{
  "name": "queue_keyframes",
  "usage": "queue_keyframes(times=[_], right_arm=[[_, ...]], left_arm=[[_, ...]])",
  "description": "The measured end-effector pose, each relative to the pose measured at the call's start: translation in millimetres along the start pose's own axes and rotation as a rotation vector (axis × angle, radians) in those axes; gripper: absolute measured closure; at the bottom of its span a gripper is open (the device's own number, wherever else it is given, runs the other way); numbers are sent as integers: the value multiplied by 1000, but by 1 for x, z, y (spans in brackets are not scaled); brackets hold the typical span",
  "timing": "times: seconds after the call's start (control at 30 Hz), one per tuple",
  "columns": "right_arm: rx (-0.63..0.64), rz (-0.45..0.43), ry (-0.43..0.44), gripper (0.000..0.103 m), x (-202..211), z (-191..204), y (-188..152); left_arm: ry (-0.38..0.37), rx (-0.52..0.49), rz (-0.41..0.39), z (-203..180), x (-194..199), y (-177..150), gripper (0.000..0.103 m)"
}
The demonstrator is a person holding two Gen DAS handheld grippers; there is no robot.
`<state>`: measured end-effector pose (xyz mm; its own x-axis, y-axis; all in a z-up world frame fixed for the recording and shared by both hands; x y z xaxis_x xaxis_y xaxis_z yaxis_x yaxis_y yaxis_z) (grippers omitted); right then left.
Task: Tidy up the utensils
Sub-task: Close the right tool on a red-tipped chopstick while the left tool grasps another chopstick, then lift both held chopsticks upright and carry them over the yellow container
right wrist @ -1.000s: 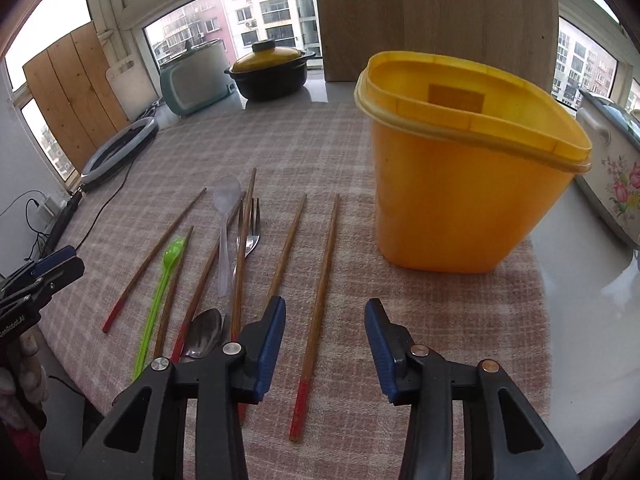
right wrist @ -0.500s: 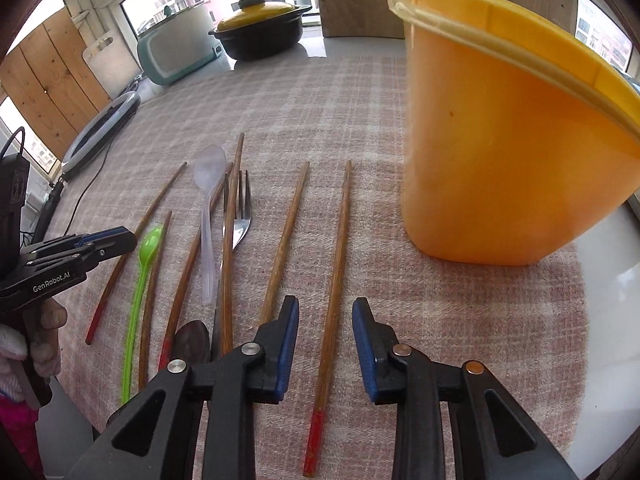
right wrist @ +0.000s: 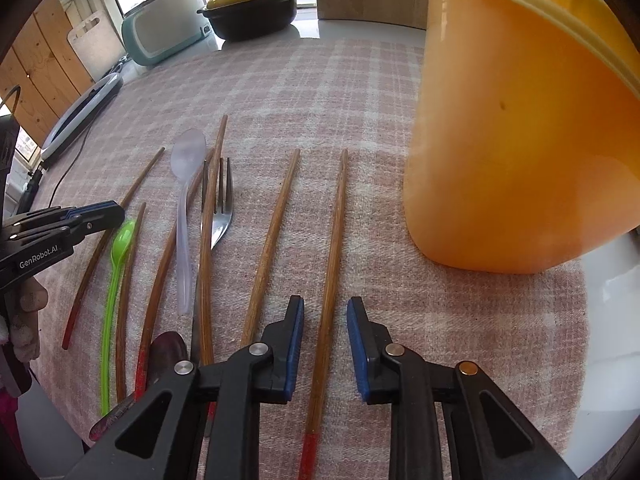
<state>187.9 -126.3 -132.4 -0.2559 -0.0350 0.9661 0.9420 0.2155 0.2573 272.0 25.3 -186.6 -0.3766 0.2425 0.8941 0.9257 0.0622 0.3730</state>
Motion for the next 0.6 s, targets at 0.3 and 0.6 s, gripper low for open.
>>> queue_keyframes(times=[0.3,0.6], right_arm=[[-28,-49,89,99,8,3,2],[-63,-193,191,99,49,0,3]], left_arm=[[-47,59,-46,7,23,10,99],[-138,56,-165,-13,80,16,99]])
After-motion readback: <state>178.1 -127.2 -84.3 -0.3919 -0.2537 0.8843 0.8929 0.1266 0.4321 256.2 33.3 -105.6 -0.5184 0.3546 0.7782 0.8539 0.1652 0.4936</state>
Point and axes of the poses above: each gripper's, at about its wrist camera, not at the fingertips, and x roughly against the way its jaws point, z to its left, y to its top, the point moved 3 cm from there along -x, roughly the way its jaws point, and after that the axes turned 10 degrees about x, right-handed, at the moved point
